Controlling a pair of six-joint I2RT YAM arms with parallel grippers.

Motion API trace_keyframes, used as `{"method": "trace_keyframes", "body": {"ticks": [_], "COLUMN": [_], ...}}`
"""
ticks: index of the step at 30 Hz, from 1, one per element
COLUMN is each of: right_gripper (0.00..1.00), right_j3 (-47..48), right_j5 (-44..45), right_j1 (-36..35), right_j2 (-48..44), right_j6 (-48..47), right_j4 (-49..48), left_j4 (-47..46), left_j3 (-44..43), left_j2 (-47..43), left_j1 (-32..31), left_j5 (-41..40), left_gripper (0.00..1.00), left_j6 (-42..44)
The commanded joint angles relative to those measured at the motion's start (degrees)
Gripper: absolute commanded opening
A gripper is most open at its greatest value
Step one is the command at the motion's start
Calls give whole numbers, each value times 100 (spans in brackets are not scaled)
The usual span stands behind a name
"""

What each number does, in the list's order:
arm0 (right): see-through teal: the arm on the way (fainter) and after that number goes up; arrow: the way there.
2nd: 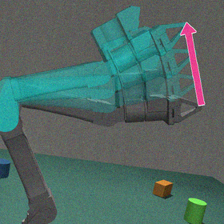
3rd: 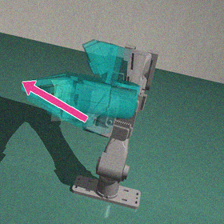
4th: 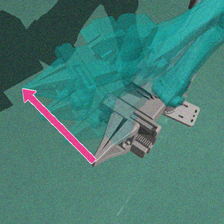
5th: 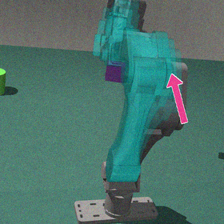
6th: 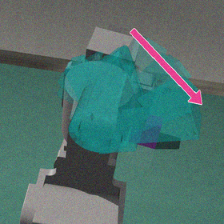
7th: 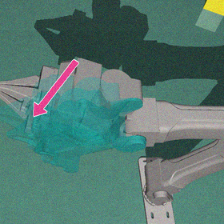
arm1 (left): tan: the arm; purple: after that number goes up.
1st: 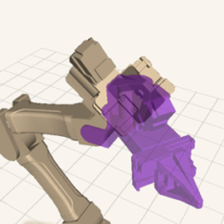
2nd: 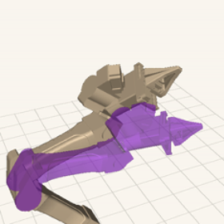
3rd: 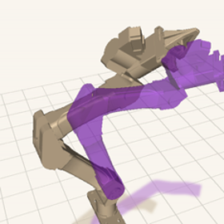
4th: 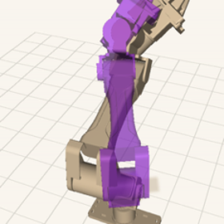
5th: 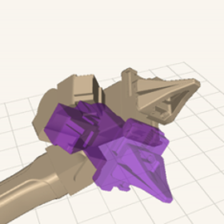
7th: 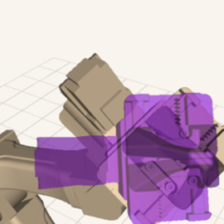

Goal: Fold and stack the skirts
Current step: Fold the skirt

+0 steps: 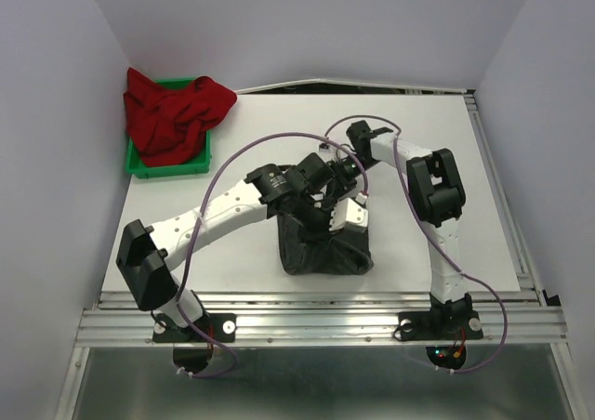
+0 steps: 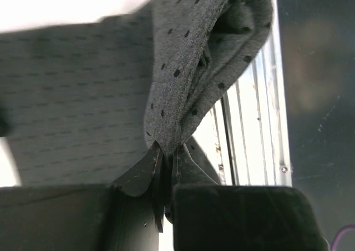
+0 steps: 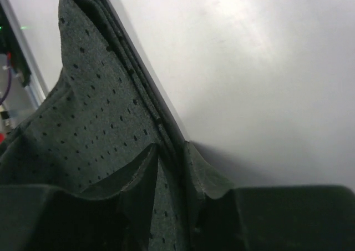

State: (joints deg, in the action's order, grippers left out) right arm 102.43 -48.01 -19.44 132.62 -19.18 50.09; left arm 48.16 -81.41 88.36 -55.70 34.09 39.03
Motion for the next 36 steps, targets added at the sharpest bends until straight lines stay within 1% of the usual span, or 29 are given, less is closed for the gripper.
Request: {"method": "trace_keyframes", "body": {"ticks": [1,2,6,7,11,14,17,19,22,25,26,30,31,33,34,36], "right_gripper": [29,28,27,27,27,27,26,24,21,17,15,14,14,14,15,20], "right_j3": [-820,-1021,-1243,-1261,-1261,-1199,-1086,-1015,-936,-822,-787,-374,-95,258,634,1040], "right_j5": [-120,-199,-297,-305,-323,-297,-227,-69,221,546,660,1170,1328,1417,1469,1592], "right_j1": [-367,-428,-482,-482,-482,-482,-482,-482,-482,-482,-482,-482,-412,-333,-280,-218], "right_j2": [-297,-341,-473,-500,-509,-491,-448,-421,-351,-307,-298,-201,-175,-166,-175,-157], "right_j6": [-341,-341,-350,-341,-315,-262,-200,1,151,476,564,1047,1117,1372,1451,1601], "right_j4": [-104,-148,-218,-227,-218,-227,-245,-341,-508,-736,-815,-1053,-1106,-1124,-1167,-1159], "left_j4": [27,61,325,334,317,264,194,185,106,158,202,439,501,466,327,46], "left_j3": [-735,-823,-1219,-1246,-1229,-1036,-747,-553,-438,-577,-761,-1219,-1255,-1124,-1019,-457], "left_j2": [198,278,769,771,1113,1271,1351,1360,1193,1026,982,824,719,561,360,95], "left_j1": [348,402,692,753,1000,1105,1175,1219,1220,1220,1220,1185,1115,983,808,597], "left_j5": [11,-7,-51,-69,-69,10,89,238,292,222,178,-86,-139,-340,-411,-666], "left_gripper": [0,0,1,1,4,5,6,5,0,0,0,0,0,0,0,0], "left_j6": [123,158,377,439,641,711,712,703,633,501,466,325,299,150,71,-166]}}
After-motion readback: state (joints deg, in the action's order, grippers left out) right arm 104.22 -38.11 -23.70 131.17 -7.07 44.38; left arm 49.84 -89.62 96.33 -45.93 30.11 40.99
